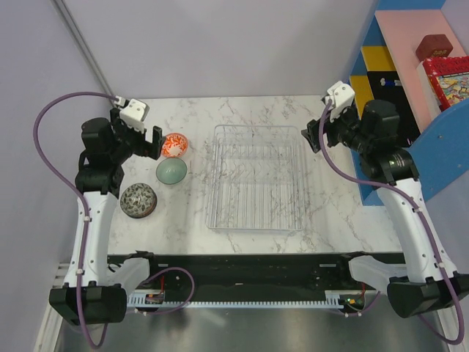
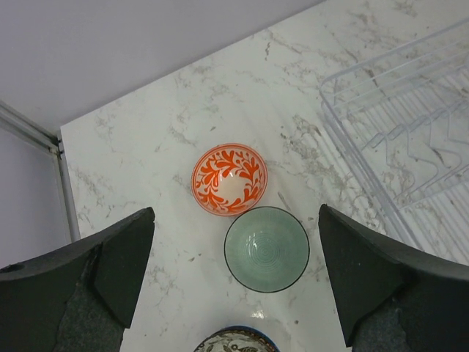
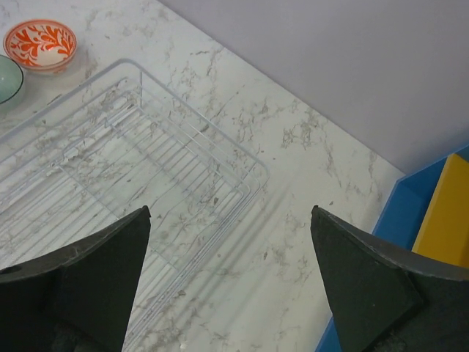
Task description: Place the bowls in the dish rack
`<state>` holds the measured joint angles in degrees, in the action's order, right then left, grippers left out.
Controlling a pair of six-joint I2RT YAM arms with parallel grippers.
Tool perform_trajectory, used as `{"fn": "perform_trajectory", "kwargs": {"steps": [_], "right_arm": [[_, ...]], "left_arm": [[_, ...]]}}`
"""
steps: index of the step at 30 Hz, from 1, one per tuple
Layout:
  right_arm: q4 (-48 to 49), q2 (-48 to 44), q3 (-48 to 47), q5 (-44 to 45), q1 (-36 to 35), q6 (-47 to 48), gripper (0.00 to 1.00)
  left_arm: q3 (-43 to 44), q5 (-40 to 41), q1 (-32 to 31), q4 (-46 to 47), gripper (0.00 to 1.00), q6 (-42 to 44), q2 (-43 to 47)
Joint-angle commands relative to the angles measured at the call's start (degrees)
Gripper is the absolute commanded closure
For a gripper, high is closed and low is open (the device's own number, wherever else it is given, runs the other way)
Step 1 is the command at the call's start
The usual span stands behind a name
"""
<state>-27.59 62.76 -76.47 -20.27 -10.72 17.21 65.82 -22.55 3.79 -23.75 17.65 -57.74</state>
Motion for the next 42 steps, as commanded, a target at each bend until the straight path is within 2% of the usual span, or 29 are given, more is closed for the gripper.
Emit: {"fn": "perform_trajectory", "kwargs": {"steps": [1, 7, 14, 20, 31, 37, 42], "right_arm": [[-4.13, 2.71, -2.90, 3.13, -2.37, 4.31, 0.02], [-5.01, 5.17, -3.33, 4.19, -3.87, 5.02, 0.02], [-6.16, 7.37, -6.06, 4.45, -5.27, 4.50, 0.02], [-6.16, 7.73, -4.66, 5.24, -6.15, 4.94, 0.02], [-5.98, 7.73, -3.87, 5.51, -7.03, 5.20, 0.02], [-5.98, 7.64, -3.43, 5.59, -7.03, 5.29, 0.02], [-5.89, 7.90, -3.34, 5.68, -7.21, 5.46, 0.03]], "left_arm": [[0.27, 3.47, 0.25, -2.26, 0.00, 5.37, -4.39], [-0.08, 4.70, 0.25, -1.83, 0.00, 7.57, -10.99], [-2.28, 11.73, 0.16, 9.84, 0.00, 5.91, -19.95], [2.73, 16.74, 0.25, 10.48, 0.04, 5.55, -30.84], [10.99, 16.66, 0.16, 10.65, 0.10, 5.46, -46.48], [17.84, 17.36, 0.08, 8.81, 0.17, 5.29, -53.26], [20.31, 16.40, -0.10, 8.19, 0.30, 5.55, -56.87]]}}
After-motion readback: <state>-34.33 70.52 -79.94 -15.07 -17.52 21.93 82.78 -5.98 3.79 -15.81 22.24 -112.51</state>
